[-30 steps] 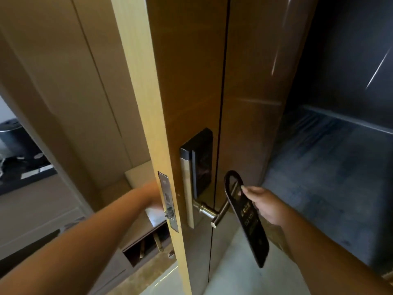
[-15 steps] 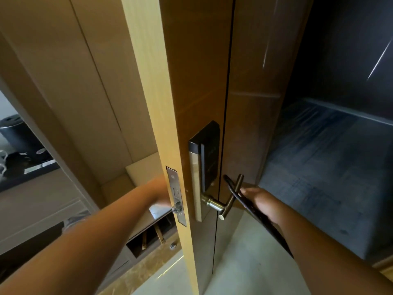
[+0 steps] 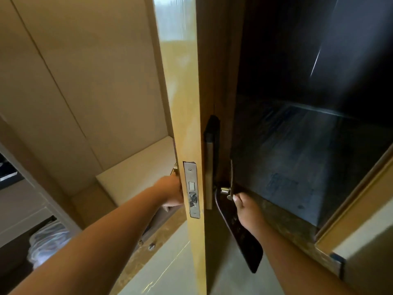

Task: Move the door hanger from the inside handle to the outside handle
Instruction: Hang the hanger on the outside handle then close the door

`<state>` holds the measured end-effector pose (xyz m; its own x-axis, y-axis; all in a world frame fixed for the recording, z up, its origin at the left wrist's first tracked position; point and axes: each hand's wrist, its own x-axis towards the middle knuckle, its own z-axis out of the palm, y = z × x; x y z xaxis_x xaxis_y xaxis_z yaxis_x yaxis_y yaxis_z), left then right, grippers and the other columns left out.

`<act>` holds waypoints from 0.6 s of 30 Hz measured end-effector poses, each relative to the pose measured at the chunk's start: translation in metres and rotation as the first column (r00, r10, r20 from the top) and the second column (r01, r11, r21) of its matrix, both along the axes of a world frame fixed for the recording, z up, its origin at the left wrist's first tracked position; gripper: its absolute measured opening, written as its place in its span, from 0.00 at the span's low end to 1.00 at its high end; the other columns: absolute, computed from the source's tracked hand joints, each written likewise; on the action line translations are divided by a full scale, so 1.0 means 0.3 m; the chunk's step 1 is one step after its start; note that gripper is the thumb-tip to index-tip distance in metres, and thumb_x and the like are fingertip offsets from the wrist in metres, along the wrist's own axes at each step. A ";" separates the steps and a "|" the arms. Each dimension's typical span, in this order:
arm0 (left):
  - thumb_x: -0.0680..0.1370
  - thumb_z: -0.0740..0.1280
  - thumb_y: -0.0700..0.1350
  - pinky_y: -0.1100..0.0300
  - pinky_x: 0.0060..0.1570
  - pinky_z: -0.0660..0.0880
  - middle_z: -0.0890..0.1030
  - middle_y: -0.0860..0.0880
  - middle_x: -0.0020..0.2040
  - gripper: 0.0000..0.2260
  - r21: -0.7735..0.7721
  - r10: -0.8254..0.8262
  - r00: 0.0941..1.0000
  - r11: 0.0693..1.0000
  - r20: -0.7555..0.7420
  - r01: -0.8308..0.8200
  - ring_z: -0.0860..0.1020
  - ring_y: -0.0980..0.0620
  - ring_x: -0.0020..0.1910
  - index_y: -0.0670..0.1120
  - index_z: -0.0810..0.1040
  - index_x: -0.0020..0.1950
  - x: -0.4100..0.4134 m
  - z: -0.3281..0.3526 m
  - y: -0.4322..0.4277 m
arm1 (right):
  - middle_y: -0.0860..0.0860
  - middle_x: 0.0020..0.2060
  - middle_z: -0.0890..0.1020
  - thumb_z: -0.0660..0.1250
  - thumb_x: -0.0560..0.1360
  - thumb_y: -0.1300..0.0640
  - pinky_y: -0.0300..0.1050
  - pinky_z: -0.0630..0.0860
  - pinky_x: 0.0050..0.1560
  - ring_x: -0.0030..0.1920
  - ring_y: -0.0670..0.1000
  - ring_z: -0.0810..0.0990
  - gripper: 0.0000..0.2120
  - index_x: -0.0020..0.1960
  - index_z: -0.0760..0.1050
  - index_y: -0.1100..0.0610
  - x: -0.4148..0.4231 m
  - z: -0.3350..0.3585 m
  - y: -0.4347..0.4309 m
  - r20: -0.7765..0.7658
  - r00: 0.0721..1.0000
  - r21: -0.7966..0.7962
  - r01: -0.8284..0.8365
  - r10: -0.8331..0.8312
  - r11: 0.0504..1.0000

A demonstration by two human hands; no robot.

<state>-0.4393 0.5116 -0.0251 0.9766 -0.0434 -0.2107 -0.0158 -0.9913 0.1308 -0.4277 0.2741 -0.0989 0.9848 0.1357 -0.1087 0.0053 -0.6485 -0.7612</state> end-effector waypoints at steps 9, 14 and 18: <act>0.75 0.64 0.45 0.58 0.41 0.72 0.80 0.46 0.49 0.07 0.016 -0.187 0.975 0.982 0.118 0.187 0.73 0.51 0.41 0.48 0.74 0.53 0.077 -0.050 -0.377 | 0.56 0.63 0.75 0.57 0.78 0.48 0.56 0.73 0.61 0.62 0.58 0.74 0.19 0.67 0.68 0.50 0.032 0.163 -0.391 0.237 0.944 0.008 0.235 -0.230 0.972; 0.78 0.62 0.44 0.55 0.44 0.74 0.80 0.44 0.47 0.07 0.064 -0.284 0.953 0.958 0.106 0.278 0.77 0.47 0.44 0.45 0.74 0.54 0.155 -0.045 -0.622 | 0.56 0.63 0.74 0.58 0.78 0.49 0.45 0.69 0.57 0.61 0.56 0.75 0.19 0.68 0.68 0.52 0.046 0.192 -0.540 0.263 0.891 0.123 0.348 -0.369 0.929; 0.78 0.62 0.43 0.54 0.46 0.76 0.79 0.43 0.48 0.08 0.139 -0.387 0.919 0.916 0.071 0.375 0.77 0.46 0.46 0.43 0.74 0.55 0.226 -0.029 -0.829 | 0.52 0.62 0.76 0.56 0.78 0.47 0.54 0.73 0.62 0.61 0.53 0.76 0.18 0.66 0.69 0.48 0.049 0.200 -0.669 0.197 0.897 0.181 0.364 -0.397 0.914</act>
